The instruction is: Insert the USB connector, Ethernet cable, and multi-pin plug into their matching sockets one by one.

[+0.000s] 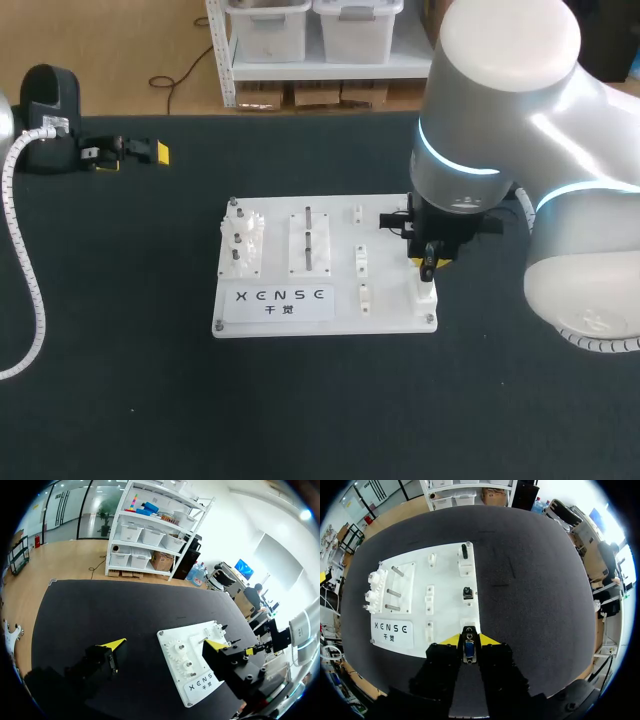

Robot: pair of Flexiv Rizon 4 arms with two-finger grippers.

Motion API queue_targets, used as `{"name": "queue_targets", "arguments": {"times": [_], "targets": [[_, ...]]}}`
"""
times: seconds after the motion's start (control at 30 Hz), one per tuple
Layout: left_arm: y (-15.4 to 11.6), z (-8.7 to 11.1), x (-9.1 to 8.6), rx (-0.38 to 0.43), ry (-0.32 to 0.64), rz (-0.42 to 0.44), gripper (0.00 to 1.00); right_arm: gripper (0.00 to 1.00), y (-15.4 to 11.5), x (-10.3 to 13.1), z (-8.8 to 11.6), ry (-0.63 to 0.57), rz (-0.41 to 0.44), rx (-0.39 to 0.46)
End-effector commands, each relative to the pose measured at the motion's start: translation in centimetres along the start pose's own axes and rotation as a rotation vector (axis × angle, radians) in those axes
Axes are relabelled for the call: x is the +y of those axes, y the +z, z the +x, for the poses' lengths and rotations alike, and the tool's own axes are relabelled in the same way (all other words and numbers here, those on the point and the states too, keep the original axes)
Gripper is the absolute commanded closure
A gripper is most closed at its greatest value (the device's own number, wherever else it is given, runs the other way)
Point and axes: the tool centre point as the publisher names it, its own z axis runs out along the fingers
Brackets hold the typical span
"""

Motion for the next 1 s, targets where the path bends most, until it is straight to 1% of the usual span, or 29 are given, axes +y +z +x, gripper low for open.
{"name": "queue_targets", "arguments": {"times": [0.03, 0.67, 1.0], "targets": [[0.00, 0.00, 0.00, 0.000, 0.000, 0.000, 0.00, 1.00, 0.16, -0.15, 0.07, 0.002, 0.000, 0.000], [0.00, 0.00, 0.00, 0.000, 0.000, 0.000, 0.00, 1.00, -0.02, -0.39, 0.00, 0.005, -0.018, -0.008], [0.00, 0.00, 0.00, 0.000, 0.000, 0.000, 0.00, 1.00, 0.66, -0.32, 0.30, 0.006, -0.019, 0.023]]}}
